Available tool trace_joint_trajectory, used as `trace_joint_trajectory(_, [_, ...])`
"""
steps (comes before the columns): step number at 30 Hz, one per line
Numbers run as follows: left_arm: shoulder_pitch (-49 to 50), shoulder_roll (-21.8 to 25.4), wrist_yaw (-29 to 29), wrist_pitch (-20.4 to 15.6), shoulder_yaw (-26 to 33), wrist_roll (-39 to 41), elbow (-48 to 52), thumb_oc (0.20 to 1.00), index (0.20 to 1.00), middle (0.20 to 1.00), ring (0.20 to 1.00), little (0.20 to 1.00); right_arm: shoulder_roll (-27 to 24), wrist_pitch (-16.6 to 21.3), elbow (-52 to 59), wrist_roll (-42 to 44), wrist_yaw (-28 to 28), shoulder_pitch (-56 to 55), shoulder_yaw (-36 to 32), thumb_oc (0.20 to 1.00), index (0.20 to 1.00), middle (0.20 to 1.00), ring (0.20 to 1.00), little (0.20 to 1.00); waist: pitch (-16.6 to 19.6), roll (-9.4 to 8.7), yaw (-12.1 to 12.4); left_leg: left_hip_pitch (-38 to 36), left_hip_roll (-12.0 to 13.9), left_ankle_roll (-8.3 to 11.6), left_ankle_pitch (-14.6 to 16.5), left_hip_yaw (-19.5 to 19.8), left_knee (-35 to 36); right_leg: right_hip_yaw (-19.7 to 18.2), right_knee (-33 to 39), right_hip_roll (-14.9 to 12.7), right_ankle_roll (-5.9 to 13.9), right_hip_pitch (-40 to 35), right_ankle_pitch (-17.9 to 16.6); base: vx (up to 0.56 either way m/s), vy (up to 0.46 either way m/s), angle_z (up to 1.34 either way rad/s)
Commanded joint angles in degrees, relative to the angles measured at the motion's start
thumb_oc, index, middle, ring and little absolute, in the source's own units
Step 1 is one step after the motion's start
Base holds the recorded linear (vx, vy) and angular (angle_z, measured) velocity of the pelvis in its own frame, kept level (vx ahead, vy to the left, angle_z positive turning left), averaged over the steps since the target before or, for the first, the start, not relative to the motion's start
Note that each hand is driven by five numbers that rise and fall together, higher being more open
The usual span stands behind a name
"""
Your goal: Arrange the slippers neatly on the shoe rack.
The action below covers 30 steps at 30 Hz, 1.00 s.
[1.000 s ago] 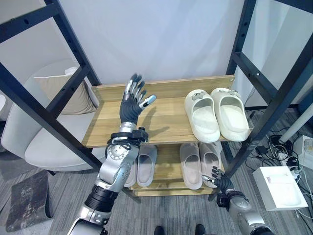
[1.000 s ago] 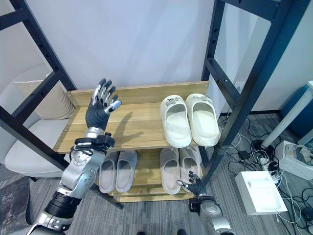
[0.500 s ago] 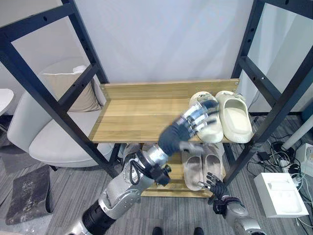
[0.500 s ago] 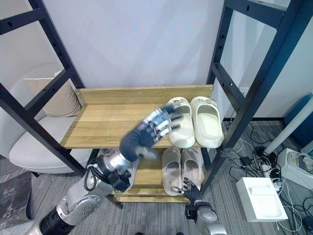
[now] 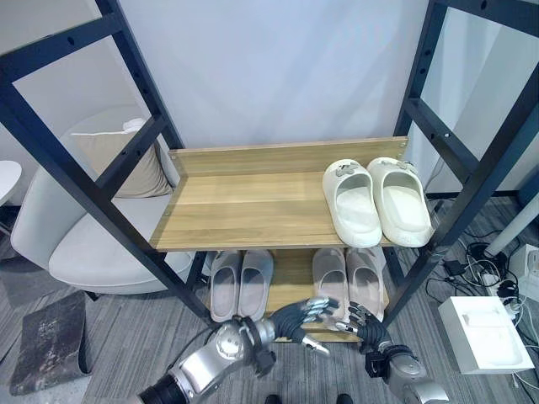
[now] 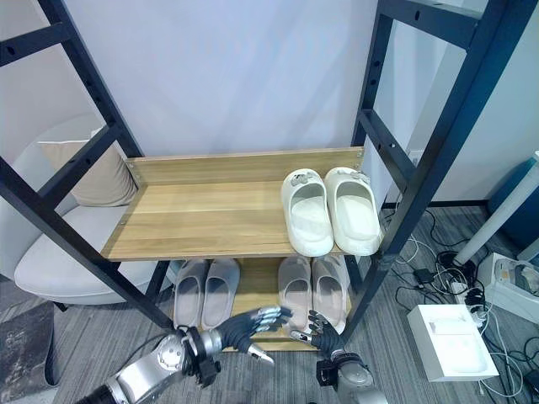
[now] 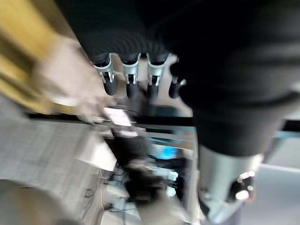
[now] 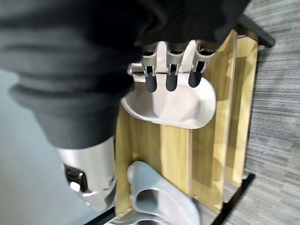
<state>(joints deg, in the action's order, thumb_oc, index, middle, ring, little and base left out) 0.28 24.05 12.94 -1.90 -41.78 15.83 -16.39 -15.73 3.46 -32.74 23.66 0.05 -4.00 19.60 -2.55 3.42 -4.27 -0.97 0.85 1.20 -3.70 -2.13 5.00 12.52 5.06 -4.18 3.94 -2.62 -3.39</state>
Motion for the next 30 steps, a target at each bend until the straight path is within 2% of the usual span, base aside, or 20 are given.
trace_joint_trajectory(1, [0.4,-4.2,-5.8,-2.3,5.1,-1.6,-8.6,1.000,1.000,1.000,1.000,1.000,0.8,2.2,3.9,1.2,-0.7,1.5,-0.1,1.000,1.000,1.000,1.000,1.000,-1.8,-2.97,0.4,-3.2,-0.8,0.44,4.5,0.8,-0.3,1.4,-0.2,0.3,2.53,-2.7,4.8,0.00,0.000,0.00])
trace_joint_trajectory(3, [1.1,-7.7,-9.2,-2.5,9.3,4.0,-15.1,1.000,1.000,1.000,1.000,1.000,1.3,2.3,3.6,1.6,-1.6,1.9,-0.2,1.000,1.000,1.000,1.000,1.000,-1.9,-3.20,0.7,-3.0,-0.8,0.44,4.3,0.9,-0.3,1.6,-0.2,0.3,2.45,-2.6,4.7,0.00,0.000,0.00])
trace_joint_trajectory(4, [1.3,-10.2,-12.5,-2.4,13.7,10.6,-18.9,1.000,1.000,1.000,1.000,1.000,1.9,2.4,2.7,2.8,-2.7,2.3,-1.0,1.000,1.000,1.000,1.000,1.000,-2.0,-3.46,1.2,-2.8,-0.9,0.49,4.1,1.3,-0.4,1.9,-0.2,0.2,2.37,-2.6,4.6,-0.01,-0.017,0.05])
trace_joint_trajectory(9, [1.5,-11.5,-15.6,-3.4,19.2,13.8,-22.2,1.000,1.000,1.000,1.000,1.000,2.3,3.2,1.4,3.9,-4.1,2.1,-2.2,1.000,1.000,1.000,1.000,1.000,-2.0,-3.93,1.9,-2.7,-0.9,0.53,4.0,1.8,-0.4,2.6,-0.1,0.2,2.27,-2.7,4.7,0.00,-0.015,0.05])
trace_joint_trajectory(11, [1.6,-11.3,-16.9,-3.9,20.3,11.2,-22.8,1.000,1.000,1.000,1.000,1.000,2.5,3.5,0.7,3.9,-4.3,1.8,-2.4,1.000,1.000,1.000,1.000,1.000,-2.0,-4.05,2.3,-2.6,-0.9,0.53,4.0,2.0,-0.4,2.8,-0.1,0.2,2.25,-2.8,4.8,0.01,-0.012,0.05])
trace_joint_trajectory(18, [1.7,-12.0,-19.0,-4.4,23.5,11.5,-24.3,1.000,1.000,1.000,1.000,1.000,2.9,3.5,-1.4,3.0,-5.5,2.6,-2.8,1.000,1.000,1.000,1.000,1.000,-1.9,-4.13,3.0,-2.7,-1.0,0.47,4.0,2.0,-0.4,3.1,-0.1,0.2,2.28,-3.0,4.9,0.00,0.001,0.06])
trace_joint_trajectory(19, [2.1,-11.6,-19.1,-4.6,24.9,11.1,-23.4,1.000,1.000,1.000,1.000,1.000,0.3,3.0,-3.0,-5.8,-5.5,-0.8,-3.4,1.000,1.000,1.000,1.000,1.000,-2.1,-4.21,2.9,-3.0,-1.1,0.49,4.2,2.0,-0.4,3.0,-0.1,0.2,2.35,-3.3,4.9,0.00,0.000,0.00])
trace_joint_trajectory(21, [3.6,-11.4,-18.8,-4.6,25.8,10.7,-22.7,1.000,1.000,1.000,1.000,1.000,-0.9,2.9,-1.2,-5.2,-5.5,-3.6,-5.0,1.000,1.000,1.000,1.000,1.000,-2.1,-4.27,2.4,-2.9,-1.0,0.46,4.1,1.8,-0.4,2.7,-0.1,0.2,2.37,-3.0,4.8,-0.02,0.005,0.00])
trace_joint_trajectory(22, [3.8,-11.2,-18.6,-5.0,26.4,9.6,-22.7,1.000,1.000,1.000,1.000,1.000,-1.5,4.3,-4.1,-3.3,-3.0,-5.7,-5.5,1.000,1.000,1.000,1.000,1.000,-2.3,-4.26,1.9,-3.0,-1.0,0.49,4.2,1.6,-0.3,2.5,-0.1,0.3,2.40,-3.0,4.8,-0.03,0.006,-0.04])
trace_joint_trajectory(23, [3.6,-11.1,-18.6,-4.9,26.5,9.6,-23.3,1.000,1.000,1.000,1.000,1.000,-1.3,3.6,-5.7,-2.8,-3.3,-4.8,-6.0,1.000,1.000,1.000,1.000,1.000,-2.3,-4.36,1.9,-2.9,-1.0,0.53,4.2,1.6,-0.4,2.4,-0.1,0.3,2.39,-3.1,4.8,-0.01,0.022,-0.03])
trace_joint_trajectory(24, [4.3,-11.6,-19.4,-6.1,26.6,6.1,-24.4,1.000,1.000,1.000,1.000,1.000,-8.0,11.5,4.1,-11.9,-4.4,-2.3,-3.1,1.000,1.000,1.000,1.000,1.000,-2.6,-3.98,2.2,-3.2,-1.0,0.39,4.3,1.8,-0.4,2.4,-0.1,0.3,2.51,-3.4,5.0,0.00,0.016,-0.04])
trace_joint_trajectory(25, [4.3,-11.6,-19.4,-6.1,26.6,6.1,-24.5,1.000,1.000,1.000,1.000,1.000,-8.1,11.5,4.2,-11.9,-4.4,-2.3,-3.1,1.000,1.000,1.000,1.000,1.000,-2.5,-3.93,2.2,-3.1,-1.0,0.37,4.2,1.8,-0.4,2.4,-0.1,0.2,2.51,-3.3,5.0,0.00,0.032,-0.03])
trace_joint_trajectory(27, [3.1,-11.4,-19.1,-5.5,26.1,5.8,-24.3,1.000,1.000,1.000,1.000,1.000,-4.9,9.3,-10.0,-10.7,-7.8,2.0,-7.2,1.000,1.000,1.000,1.000,1.000,-2.6,-3.57,2.3,-3.0,-1.3,0.32,4.2,1.9,-0.4,2.7,-0.1,0.1,2.64,-3.2,4.8,-0.01,0.028,-0.13])
trace_joint_trajectory(30, [2.4,-11.2,-18.7,-5.3,26.2,5.6,-24.4,1.000,1.000,1.000,1.000,1.000,-4.1,9.8,-11.7,-9.4,-7.8,3.6,-8.0,1.000,1.000,1.000,1.000,1.000,-2.6,-3.40,2.6,-3.1,-1.3,0.32,4.2,2.0,-0.4,2.8,-0.1,0.1,2.60,-3.3,4.8,-0.01,0.015,0.03])
